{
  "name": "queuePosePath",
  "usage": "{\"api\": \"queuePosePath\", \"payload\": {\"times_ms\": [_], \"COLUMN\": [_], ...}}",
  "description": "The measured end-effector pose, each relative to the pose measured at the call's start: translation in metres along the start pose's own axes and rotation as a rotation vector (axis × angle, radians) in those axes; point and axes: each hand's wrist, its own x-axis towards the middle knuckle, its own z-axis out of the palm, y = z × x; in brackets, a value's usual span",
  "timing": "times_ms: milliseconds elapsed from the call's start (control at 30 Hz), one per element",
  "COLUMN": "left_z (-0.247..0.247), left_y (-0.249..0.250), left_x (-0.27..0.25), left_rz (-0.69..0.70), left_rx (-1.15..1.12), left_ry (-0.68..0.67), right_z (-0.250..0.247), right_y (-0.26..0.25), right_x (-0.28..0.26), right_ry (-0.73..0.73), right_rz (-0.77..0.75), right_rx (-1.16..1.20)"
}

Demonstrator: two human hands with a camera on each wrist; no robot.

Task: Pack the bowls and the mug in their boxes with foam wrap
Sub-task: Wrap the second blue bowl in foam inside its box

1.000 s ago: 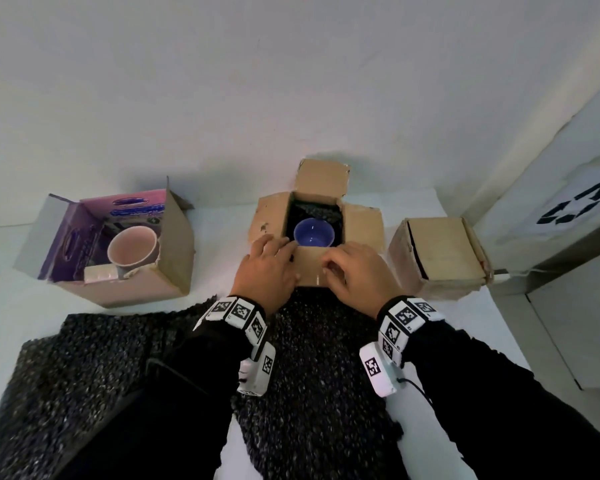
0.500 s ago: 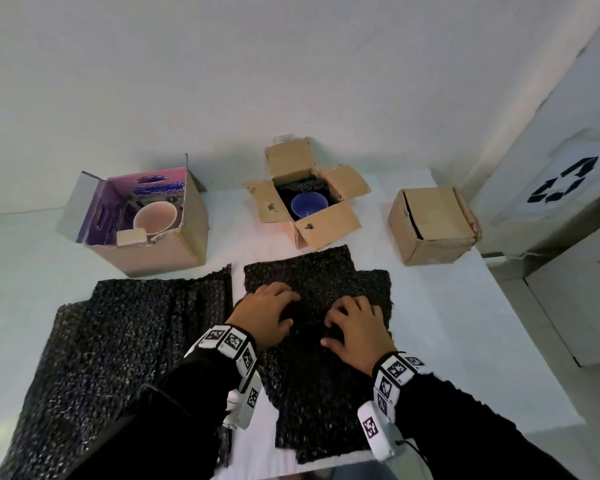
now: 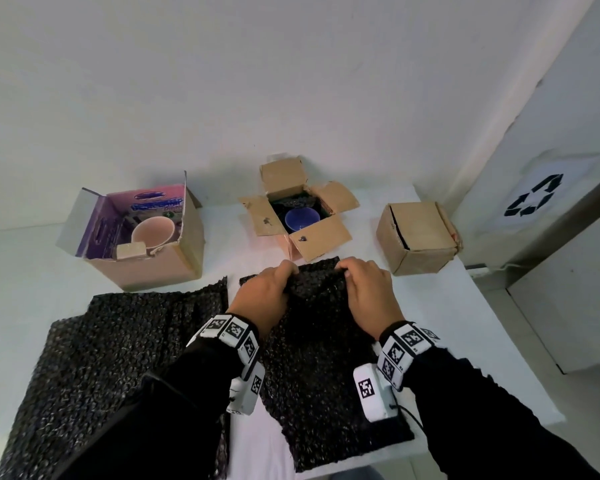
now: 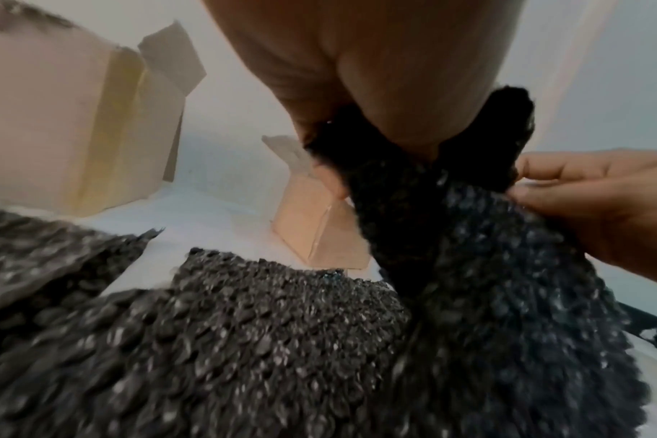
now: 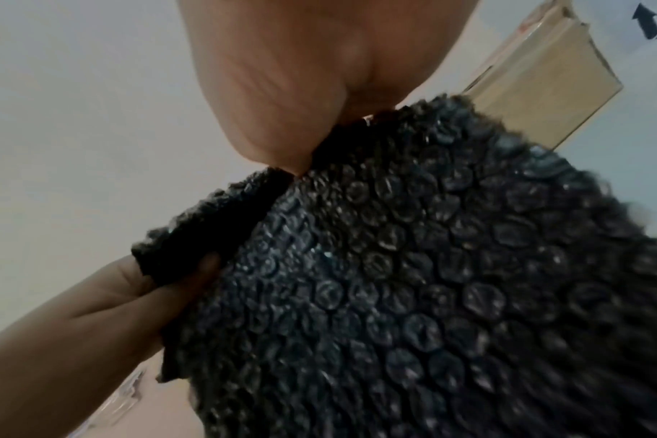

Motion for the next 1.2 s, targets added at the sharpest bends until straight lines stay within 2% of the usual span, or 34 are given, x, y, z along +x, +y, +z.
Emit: {"api": "queuePosePath", "payload": {"times_ms": [133,267,333,467,600,800,900,967,1033,1133,1200], "left_z": [-0.014,-0.031,-0.039,-0.046,-0.054,-0.05,-0.047,-0.046,-0.047,-0.047,-0.046], "left_y": [0.003,0.002,0.002,-0.005,0.002,0.005,0.003,0.004,0.006,0.006,0.004], "left_x": [0.007,0.02,0.024,0.03,0.037,0.051,0.058,0.068,0.08,0.096,0.106], "left_rz": [0.064,0.092,0.076,0.128,0.051,0.1,0.108,0.031,-0.051,-0.09,-0.089], "left_rx": [0.072,0.284,0.315,0.14,-0.001,0.028,0.038,0.056,0.117,0.061,0.029], "left_ry": [0.01,-0.086,-0.131,-0.04,-0.088,-0.085,-0.019,0.043,0.099,0.258,0.377], "right_z": [-0.013,-0.021,-0.02,-0.024,-0.035,-0.05,-0.05,-0.051,-0.053,-0.052,-0.047], "right_y": [-0.015,-0.014,-0.007,0.007,0.012,0.01,0.014,0.018,0.021,0.017,0.014], "right_x": [0.008,0.017,0.024,0.037,0.055,0.076,0.093,0.106,0.12,0.14,0.154], "right_ry": [-0.02,-0.236,-0.28,-0.235,-0.384,-0.434,-0.455,-0.454,-0.418,-0.304,-0.157], "right_rz": [0.021,0.032,0.053,0.067,0.1,0.147,0.137,0.141,0.07,-0.05,-0.089], "right_rx": [0.026,-0.198,-0.229,-0.095,-0.055,0.093,0.185,0.135,0.044,-0.011,-0.064]}}
